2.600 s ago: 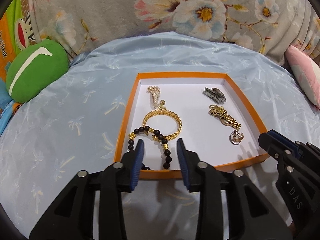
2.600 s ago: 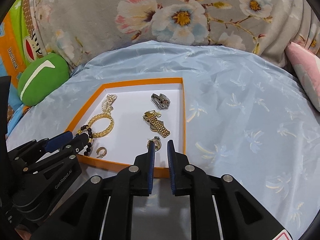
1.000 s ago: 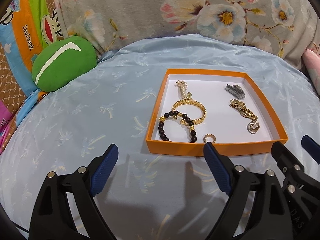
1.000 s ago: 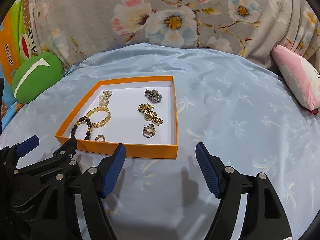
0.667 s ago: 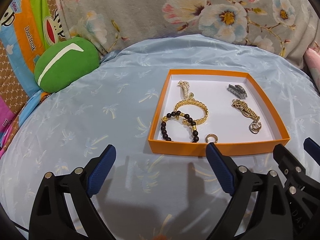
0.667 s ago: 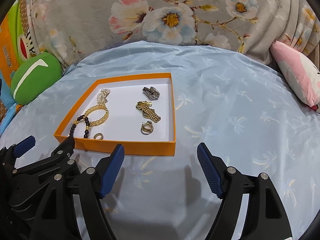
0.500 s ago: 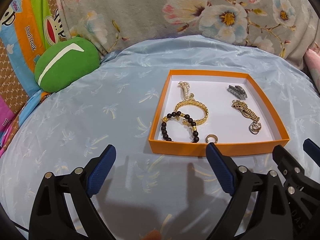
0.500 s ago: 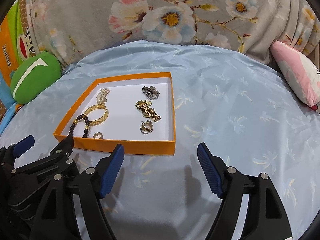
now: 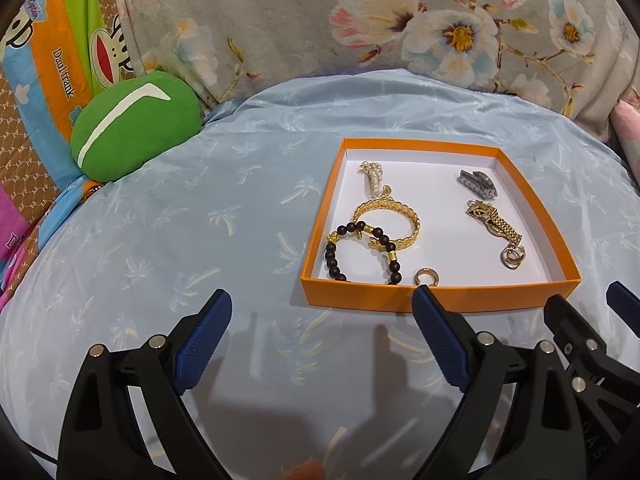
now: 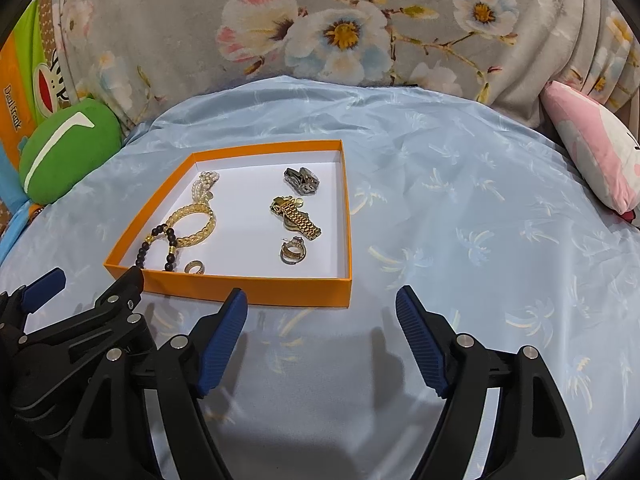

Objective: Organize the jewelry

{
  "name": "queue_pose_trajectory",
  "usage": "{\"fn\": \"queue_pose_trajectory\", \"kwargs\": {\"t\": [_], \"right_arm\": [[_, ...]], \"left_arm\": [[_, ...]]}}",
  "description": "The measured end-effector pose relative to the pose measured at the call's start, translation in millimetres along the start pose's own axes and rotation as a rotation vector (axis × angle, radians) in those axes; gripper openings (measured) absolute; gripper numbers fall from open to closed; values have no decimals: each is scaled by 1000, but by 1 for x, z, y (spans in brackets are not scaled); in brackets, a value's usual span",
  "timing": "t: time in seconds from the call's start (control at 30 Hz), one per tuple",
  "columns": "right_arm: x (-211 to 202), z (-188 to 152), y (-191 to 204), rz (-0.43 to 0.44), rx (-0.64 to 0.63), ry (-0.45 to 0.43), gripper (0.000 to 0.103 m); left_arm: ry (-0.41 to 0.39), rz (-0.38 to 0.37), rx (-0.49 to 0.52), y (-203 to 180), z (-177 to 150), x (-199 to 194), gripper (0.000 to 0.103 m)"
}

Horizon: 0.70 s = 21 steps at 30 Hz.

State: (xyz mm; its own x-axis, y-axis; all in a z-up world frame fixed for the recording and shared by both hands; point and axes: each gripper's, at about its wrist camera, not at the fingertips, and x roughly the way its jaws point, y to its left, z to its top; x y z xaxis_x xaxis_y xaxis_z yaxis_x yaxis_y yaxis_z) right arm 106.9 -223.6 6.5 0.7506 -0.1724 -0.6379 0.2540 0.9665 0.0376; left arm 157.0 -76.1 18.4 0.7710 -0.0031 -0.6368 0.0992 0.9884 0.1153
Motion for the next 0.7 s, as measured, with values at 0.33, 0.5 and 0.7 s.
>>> {"fn": "queue_pose_trajectory", "kwargs": {"t": [0.33, 0.5, 0.7], "right_arm": [[0, 0, 0, -1, -2, 2, 75], [0, -1, 1, -1, -2, 1, 75], [0, -1, 1, -2, -4, 2, 75]], "left_arm": [[16, -15, -5, 0, 0, 4, 89], [16, -15, -6, 0, 0, 4, 89], [17, -14, -6, 0, 0, 4, 89]]}}
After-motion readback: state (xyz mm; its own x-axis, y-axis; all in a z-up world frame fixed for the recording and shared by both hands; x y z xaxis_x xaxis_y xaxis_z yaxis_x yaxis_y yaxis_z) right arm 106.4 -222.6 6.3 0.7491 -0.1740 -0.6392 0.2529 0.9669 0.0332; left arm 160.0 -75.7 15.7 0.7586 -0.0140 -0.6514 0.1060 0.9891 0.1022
